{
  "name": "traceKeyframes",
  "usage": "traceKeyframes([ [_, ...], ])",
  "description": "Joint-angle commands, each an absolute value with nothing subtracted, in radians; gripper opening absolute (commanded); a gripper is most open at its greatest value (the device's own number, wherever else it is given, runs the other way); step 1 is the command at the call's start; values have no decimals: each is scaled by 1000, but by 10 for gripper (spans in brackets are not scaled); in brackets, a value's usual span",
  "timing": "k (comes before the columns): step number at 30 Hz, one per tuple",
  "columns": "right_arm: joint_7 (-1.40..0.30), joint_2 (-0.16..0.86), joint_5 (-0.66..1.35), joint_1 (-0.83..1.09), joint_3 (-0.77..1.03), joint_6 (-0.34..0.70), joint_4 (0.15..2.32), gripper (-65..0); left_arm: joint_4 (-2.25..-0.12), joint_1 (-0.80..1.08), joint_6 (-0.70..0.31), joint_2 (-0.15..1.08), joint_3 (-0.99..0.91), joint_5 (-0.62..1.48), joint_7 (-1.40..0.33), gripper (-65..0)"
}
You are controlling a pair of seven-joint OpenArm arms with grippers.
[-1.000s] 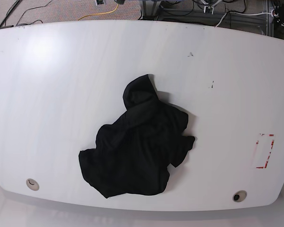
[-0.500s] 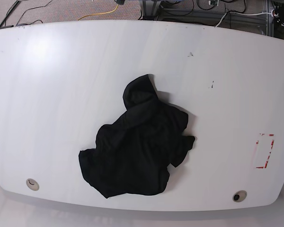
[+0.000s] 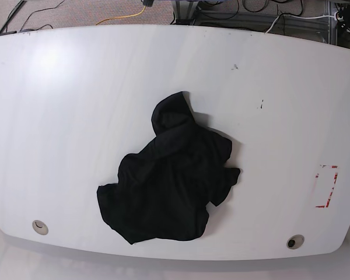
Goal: Layout the t-shirt on the table in an organized manner, then fold the t-shirt properly
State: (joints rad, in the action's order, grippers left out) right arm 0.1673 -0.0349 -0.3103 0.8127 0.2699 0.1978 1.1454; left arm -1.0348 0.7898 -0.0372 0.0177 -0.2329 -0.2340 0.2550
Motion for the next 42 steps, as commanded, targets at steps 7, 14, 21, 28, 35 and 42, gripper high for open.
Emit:
traceKeyframes([
  [7, 180, -50, -302, 981, 272, 196, 1377, -647, -1293, 1009, -35, 16, -236, -229, 268, -626],
  [14, 162, -44, -186, 1081, 240, 236, 1514, -647, -1474, 1135, -35, 8, -234, -229, 266, -626],
  [21, 73, -41, -143, 1167, 223, 246, 1650, -647, -1596, 1216, -35, 5, -236, -229, 263, -626],
  [28, 65, -50, -65, 1270, 222, 245, 1793, -648, -1689, 1262, -35, 7, -236, -229, 263, -626],
  [35, 67, -87, -15, 1309, 226, 240, 1942, -648, -1797, 1294, -35, 8, -246, -217, 263, -626],
  [42, 73, -114, -13, 1309, 223, 239, 2023, -648, -1871, 1291, -36, 28, -277, -68, 263, -626],
])
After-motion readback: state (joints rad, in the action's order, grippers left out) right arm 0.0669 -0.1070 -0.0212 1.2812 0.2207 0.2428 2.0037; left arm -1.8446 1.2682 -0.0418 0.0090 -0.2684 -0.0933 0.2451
